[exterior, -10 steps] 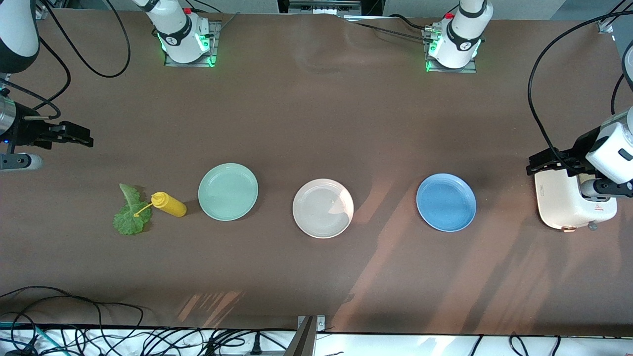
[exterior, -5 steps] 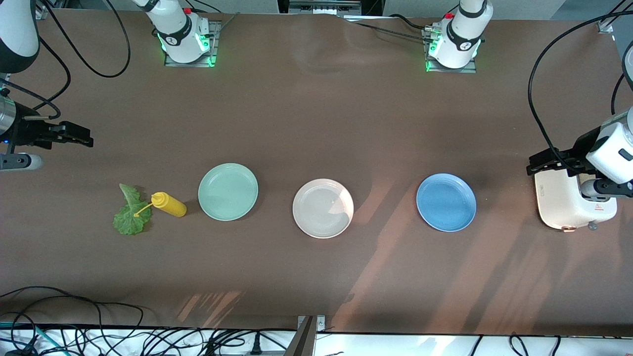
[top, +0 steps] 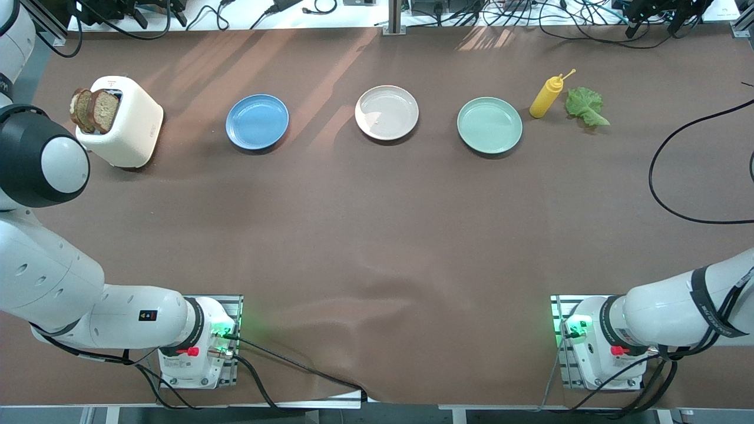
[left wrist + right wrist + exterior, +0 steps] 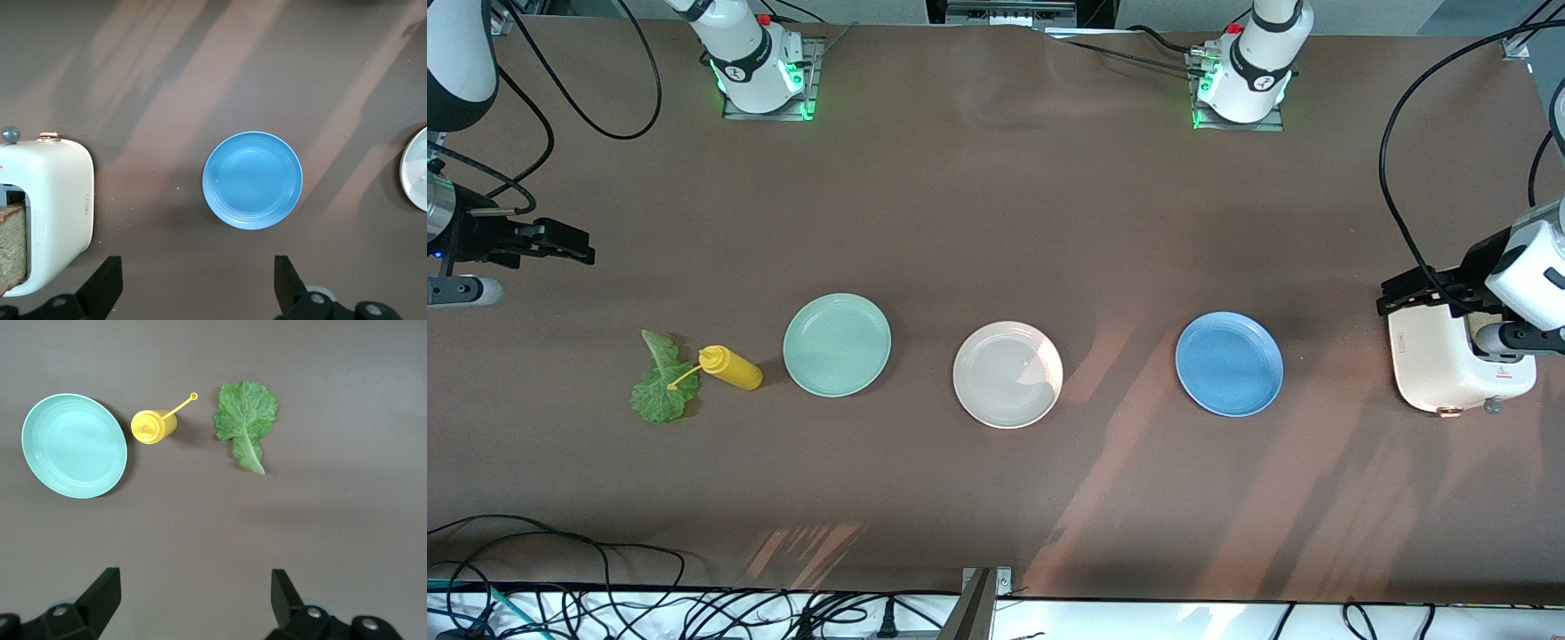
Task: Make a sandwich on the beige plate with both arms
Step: 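Move the left gripper to the toaster and grasp a bread slice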
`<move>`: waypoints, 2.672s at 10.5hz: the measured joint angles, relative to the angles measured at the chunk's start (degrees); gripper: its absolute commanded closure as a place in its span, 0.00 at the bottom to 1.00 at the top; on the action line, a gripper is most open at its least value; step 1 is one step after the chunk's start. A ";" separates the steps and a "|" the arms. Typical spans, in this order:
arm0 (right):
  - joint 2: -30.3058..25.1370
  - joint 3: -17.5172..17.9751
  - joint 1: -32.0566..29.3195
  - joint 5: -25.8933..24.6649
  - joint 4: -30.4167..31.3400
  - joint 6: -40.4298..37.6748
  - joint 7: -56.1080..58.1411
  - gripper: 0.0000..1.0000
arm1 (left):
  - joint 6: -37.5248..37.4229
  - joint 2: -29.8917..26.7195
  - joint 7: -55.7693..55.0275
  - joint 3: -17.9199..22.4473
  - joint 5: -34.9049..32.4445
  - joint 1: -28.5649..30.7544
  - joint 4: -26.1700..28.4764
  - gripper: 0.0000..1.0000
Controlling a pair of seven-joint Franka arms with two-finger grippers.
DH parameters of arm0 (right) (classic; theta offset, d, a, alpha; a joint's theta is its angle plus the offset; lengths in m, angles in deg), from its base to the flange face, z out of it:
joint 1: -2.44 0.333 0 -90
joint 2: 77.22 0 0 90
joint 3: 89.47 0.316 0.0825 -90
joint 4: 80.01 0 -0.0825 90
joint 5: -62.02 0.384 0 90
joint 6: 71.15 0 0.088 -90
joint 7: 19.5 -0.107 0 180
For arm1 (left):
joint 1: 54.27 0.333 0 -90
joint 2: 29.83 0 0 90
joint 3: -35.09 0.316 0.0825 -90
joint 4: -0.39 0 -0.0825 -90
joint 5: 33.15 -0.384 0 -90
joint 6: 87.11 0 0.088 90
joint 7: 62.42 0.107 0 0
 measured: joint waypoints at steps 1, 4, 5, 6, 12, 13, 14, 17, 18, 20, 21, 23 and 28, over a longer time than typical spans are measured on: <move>0.00 0.00 0.00 0.00 0.00 0.00 0.00 0.00 | 0.00 0.00 0.00 0.04 0.00 0.50 -0.01 0.00; 0.00 -0.01 -0.01 0.00 0.00 0.00 0.00 0.00 | 0.00 0.00 0.00 0.10 0.00 2.89 -0.01 0.00; 0.00 -0.02 -0.01 0.00 0.00 0.00 0.00 0.00 | 0.00 0.00 0.00 0.14 0.00 3.87 -0.01 0.00; 0.00 -0.04 -0.02 0.00 0.00 0.01 0.00 0.00 | -0.04 0.02 0.40 0.17 -0.01 5.24 0.00 0.00; 0.36 -0.05 -0.01 0.01 0.00 1.26 0.00 0.00 | -0.26 4.38 11.62 0.53 -4.92 15.46 0.63 0.00; 0.89 -0.06 -0.02 0.02 0.01 2.19 0.00 0.00 | -0.25 5.56 13.07 0.53 -5.79 16.33 0.66 0.02; 1.40 -0.08 -0.04 0.02 0.01 2.81 0.00 0.00 | -0.23 6.84 14.55 0.56 -6.02 17.20 0.68 0.02; 1.88 -0.07 0.05 0.01 0.00 4.96 0.00 0.00 | -0.09 10.44 17.62 0.59 -6.04 20.08 0.67 0.05; 1.88 -0.01 0.08 0.01 0.00 5.49 0.00 0.00 | -0.08 11.36 17.82 0.58 -6.04 20.40 0.67 0.05; 1.89 0.05 0.20 -0.01 0.00 6.74 0.00 0.00 | -0.07 12.79 17.86 0.57 -6.04 20.55 0.65 0.05; 1.89 0.05 0.25 -0.01 0.00 6.89 -0.01 0.00 | -0.07 13.26 17.86 0.54 -6.04 20.55 0.65 0.06; 1.89 0.06 0.33 0.00 0.00 6.96 -0.13 0.00 | -0.07 13.86 17.86 0.46 -6.04 20.54 0.65 0.09; 1.90 0.02 0.25 1.52 0.00 7.01 -0.42 0.00 | -0.07 15.10 17.85 0.01 -10.72 20.49 0.65 0.61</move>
